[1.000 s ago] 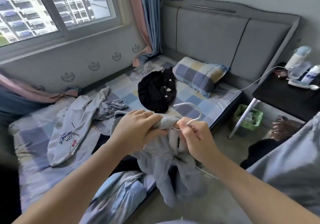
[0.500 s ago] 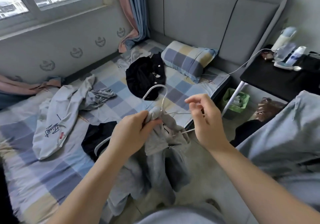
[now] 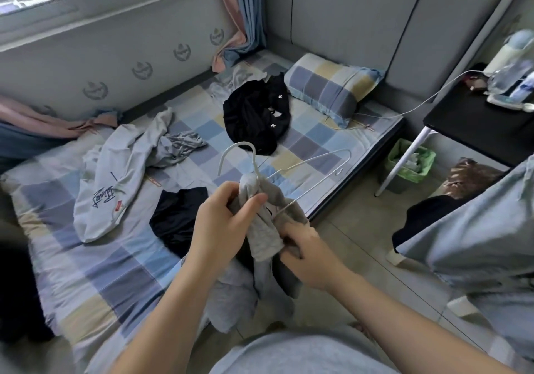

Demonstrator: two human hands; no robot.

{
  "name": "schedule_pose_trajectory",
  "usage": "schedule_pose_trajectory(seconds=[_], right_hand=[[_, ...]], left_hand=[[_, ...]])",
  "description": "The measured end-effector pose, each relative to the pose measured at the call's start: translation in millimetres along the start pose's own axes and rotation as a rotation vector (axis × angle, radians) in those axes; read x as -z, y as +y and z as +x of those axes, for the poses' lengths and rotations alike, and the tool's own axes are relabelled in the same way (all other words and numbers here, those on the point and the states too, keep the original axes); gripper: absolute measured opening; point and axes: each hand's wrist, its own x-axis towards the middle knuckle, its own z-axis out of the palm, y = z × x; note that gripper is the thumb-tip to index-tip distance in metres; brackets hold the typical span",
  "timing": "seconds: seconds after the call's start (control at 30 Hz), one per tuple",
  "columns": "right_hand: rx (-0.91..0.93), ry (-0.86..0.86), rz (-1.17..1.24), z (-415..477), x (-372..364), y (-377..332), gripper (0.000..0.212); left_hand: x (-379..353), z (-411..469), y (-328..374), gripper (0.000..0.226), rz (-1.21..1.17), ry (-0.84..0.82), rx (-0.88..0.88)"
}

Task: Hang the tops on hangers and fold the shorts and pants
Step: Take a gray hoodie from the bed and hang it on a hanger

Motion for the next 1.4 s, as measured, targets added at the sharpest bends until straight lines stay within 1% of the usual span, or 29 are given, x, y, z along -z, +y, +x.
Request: schedule_pose_trajectory(seconds=[0.03, 0.07, 0.13, 0.17, 0.23, 0.3, 0.37, 0.47, 0.57, 0.67, 0.77, 0.8, 0.87, 0.93, 1.0, 1.1, 1.17, 1.23, 1.3, 1.33, 1.37, 1.4], right_hand=[[-0.006, -0.027, 0.011, -1, -3, 2, 0.009], [-0.030, -0.071, -0.022, -2, -6, 5, 0.009], [-0.086, -0.171, -0.243, 1, -9, 17, 0.014], [-0.120, -0.214, -0.368, 4, -7, 24, 0.014], [-0.198, -0.258, -0.535, 8, 1, 38, 0.020], [-0.264, -0.211, -0.624, 8, 13, 54, 0.032], [-0.302, -0.124, -0.698, 6, 30, 69, 0.037], [-0.331, -0.078, -0.760, 5, 50, 81, 0.030], [-0.322, 0.017, -0.688, 7, 64, 86, 0.014], [-0.289, 0.094, -0.582, 9, 79, 81, 0.024], [-0.252, 0.107, -0.432, 13, 89, 61, 0.025], [-0.232, 0.101, -0.360, 15, 92, 50, 0.025], [-0.117, 0.056, -0.275, 19, 94, 25, 0.027], [0.008, -0.033, -0.250, 23, 89, -5, 0.033], [0.074, -0.113, -0.159, 26, 79, -29, 0.032], [0.028, -0.161, 0.037, 27, 72, -49, 0.020], [-0.008, -0.194, 0.022, 29, 74, -50, 0.011], [-0.054, -0.223, -0.011, 28, 77, -48, 0.011], [-0.122, -0.223, 0.012, 27, 78, -47, 0.012], [-0.155, -0.214, 0.041, 26, 77, -47, 0.013], [-0.187, -0.200, 0.079, 25, 76, -47, 0.017], [-0.216, -0.186, 0.124, 24, 76, -46, 0.022]], left_hand=[[0, 0, -2, 0.026, -0.032, -0.006, 0.023], [1, 0, -3, 0.028, -0.074, -0.016, 0.050], [3, -1, -6, 0.039, -0.118, -0.038, 0.078], [6, -2, -7, 0.044, -0.110, -0.050, 0.072], [14, -2, -12, 0.045, -0.072, -0.068, 0.046], [25, -1, -17, 0.037, -0.032, -0.058, 0.033], [34, -1, -21, 0.028, 0.013, -0.065, 0.045], [40, -3, -25, 0.031, 0.027, -0.137, 0.075], [43, -3, -26, 0.031, 0.057, -0.182, 0.090], [48, 0, -29, 0.029, 0.132, -0.205, 0.105], [47, 0, -28, 0.023, 0.217, -0.203, 0.095], [45, 0, -26, 0.020, 0.249, -0.207, 0.090], [34, 0, -20, 0.020, 0.295, -0.228, 0.079], [20, 0, -11, 0.020, 0.305, -0.253, 0.055], [7, 1, -1, 0.021, 0.308, -0.275, 0.018], [0, 4, 5, 0.021, 0.301, -0.272, -0.020], [1, 5, 2, 0.022, 0.258, -0.269, -0.010], [0, 3, -2, 0.024, 0.204, -0.296, 0.025], [-4, 0, -3, 0.027, 0.187, -0.312, 0.020], [-6, -2, -3, 0.027, 0.205, -0.290, -0.007], [-10, -3, -4, 0.027, 0.242, -0.231, -0.040], [-13, -3, -4, 0.029, 0.287, -0.134, -0.054]])
